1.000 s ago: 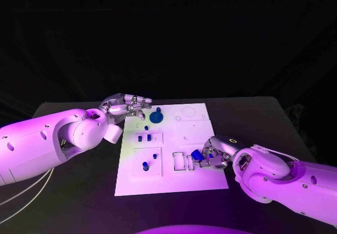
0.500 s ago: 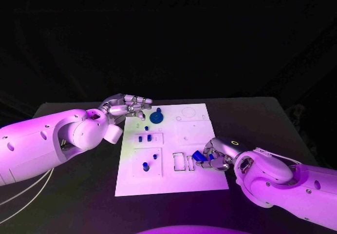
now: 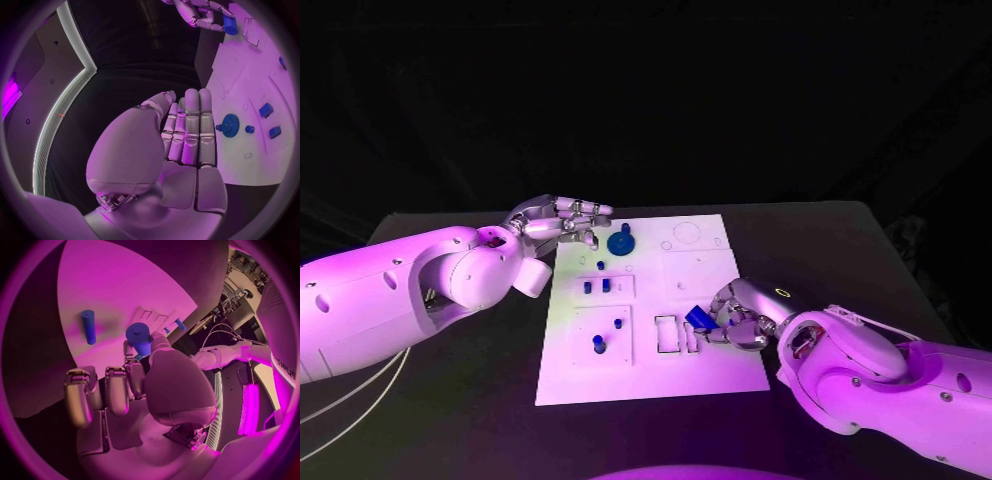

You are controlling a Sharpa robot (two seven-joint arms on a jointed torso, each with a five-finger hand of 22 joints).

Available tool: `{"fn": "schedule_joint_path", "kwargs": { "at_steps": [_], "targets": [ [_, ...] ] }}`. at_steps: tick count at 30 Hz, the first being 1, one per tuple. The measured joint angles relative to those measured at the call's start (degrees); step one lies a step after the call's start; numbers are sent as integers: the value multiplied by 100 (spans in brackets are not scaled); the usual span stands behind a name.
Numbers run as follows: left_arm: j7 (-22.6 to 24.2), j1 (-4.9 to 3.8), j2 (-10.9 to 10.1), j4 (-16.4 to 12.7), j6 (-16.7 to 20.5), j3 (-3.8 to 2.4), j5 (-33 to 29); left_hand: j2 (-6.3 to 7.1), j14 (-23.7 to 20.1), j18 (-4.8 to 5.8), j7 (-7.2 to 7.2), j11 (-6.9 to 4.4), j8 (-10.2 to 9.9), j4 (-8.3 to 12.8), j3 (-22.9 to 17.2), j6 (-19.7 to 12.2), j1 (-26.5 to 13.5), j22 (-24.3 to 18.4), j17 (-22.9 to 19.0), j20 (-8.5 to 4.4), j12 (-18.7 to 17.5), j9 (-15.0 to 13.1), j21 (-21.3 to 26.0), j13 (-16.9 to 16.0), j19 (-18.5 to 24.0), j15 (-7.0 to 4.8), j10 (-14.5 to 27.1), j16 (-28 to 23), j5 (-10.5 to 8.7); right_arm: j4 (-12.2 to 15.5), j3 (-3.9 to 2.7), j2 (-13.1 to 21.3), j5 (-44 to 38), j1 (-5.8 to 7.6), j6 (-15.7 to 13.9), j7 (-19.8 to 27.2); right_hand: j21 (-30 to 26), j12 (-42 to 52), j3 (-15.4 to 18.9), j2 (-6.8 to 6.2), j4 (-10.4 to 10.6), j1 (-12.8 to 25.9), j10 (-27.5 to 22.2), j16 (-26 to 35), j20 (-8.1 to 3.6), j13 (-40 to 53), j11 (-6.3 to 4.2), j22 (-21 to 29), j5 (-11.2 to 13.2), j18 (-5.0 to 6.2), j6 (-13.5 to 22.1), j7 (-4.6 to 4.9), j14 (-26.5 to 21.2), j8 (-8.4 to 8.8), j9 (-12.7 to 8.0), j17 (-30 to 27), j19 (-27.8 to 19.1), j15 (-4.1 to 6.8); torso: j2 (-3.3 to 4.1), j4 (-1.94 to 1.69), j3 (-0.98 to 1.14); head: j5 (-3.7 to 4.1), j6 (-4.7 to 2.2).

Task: Assemble the parts on the task board

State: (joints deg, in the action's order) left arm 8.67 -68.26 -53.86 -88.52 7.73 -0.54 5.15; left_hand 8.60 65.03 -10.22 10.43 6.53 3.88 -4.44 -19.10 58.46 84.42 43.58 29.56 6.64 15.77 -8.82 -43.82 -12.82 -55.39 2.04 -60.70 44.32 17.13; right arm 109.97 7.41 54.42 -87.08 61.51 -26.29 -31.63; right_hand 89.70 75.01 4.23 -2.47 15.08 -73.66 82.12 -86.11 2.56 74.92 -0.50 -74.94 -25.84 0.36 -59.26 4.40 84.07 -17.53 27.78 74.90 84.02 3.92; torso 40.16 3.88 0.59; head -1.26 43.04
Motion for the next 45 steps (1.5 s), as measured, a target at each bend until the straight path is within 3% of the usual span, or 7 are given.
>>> {"fn": "schedule_joint_path", "kwargs": {
  "at_steps": [5,14,17,32,36,39,45],
  "targets": [
    [-1,0,4,1,-3,0,0,0,0,0,0,0,0,0,0,0,0,0,0,0,0,0,0,0,0,0,0,0,0,29,-2,-109,117,5,-19,0,0,0,-6,15,13,15,0,-2,-14,0,0,0,-56,0,0,0,8,0,0,0,-2,8,3,0,0,-7,2],
    [-3,0,16,1,-11,0,0,0,0,-1,0,0,0,0,0,0,0,1,1,0,0,0,0,0,0,0,0,0,0,-78,-3,-399,349,9,92,7,0,0,216,314,172,443,21,-2,-14,2,-21,1,-43,1,-20,21,7,-67,6,5,-2,8,5,-1,-1,-4,3],
    [-4,1,17,-1,-13,0,0,0,0,-1,0,0,0,0,0,0,0,1,1,0,0,0,0,0,0,0,0,0,0,-143,-3,-487,422,9,167,5,0,0,312,314,152,605,30,-2,-14,0,-29,1,181,1,-23,18,-15,-133,254,4,-2,30,5,-2,0,-8,3],
    [-9,0,8,-14,-23,0,1,0,0,0,0,0,0,0,0,0,0,1,1,0,0,-1,0,0,0,0,0,0,0,-357,-1,-685,569,10,405,-38,-1,0,463,326,159,757,42,0,-13,0,-41,2,388,1,-150,-107,-15,-132,332,3,-2,30,7,-3,-2,-52,33],
    [-11,0,6,-17,-27,0,1,0,0,0,0,0,0,0,0,0,0,1,1,0,0,-1,0,0,0,0,0,0,0,-388,-1,-708,572,10,417,-44,-1,-27,594,304,159,858,39,0,-55,0,-43,2,647,2,-214,-171,-15,-132,374,3,-1,30,7,-1,-1,-57,36],
    [-13,0,4,-22,-29,0,1,0,0,-1,0,0,0,0,0,0,0,1,2,0,0,-1,0,1,0,0,0,0,0,-407,-1,-710,572,10,415,-48,-5,-174,773,290,164,1122,-16,1,-55,0,-51,2,1091,2,-189,-148,-15,-178,428,3,-1,30,7,-1,-1,-61,37],
    [-18,0,-4,-22,-30,0,1,0,0,0,0,0,0,0,0,0,0,1,2,0,0,-1,0,1,0,0,0,0,0,-424,-1,-722,564,10,403,-56,-88,-371,879,37,182,1484,-132,1,-55,-1,-35,2,1938,2,-99,-101,-15,-172,479,2,-1,30,5,0,0,-65,37]
  ]
}}
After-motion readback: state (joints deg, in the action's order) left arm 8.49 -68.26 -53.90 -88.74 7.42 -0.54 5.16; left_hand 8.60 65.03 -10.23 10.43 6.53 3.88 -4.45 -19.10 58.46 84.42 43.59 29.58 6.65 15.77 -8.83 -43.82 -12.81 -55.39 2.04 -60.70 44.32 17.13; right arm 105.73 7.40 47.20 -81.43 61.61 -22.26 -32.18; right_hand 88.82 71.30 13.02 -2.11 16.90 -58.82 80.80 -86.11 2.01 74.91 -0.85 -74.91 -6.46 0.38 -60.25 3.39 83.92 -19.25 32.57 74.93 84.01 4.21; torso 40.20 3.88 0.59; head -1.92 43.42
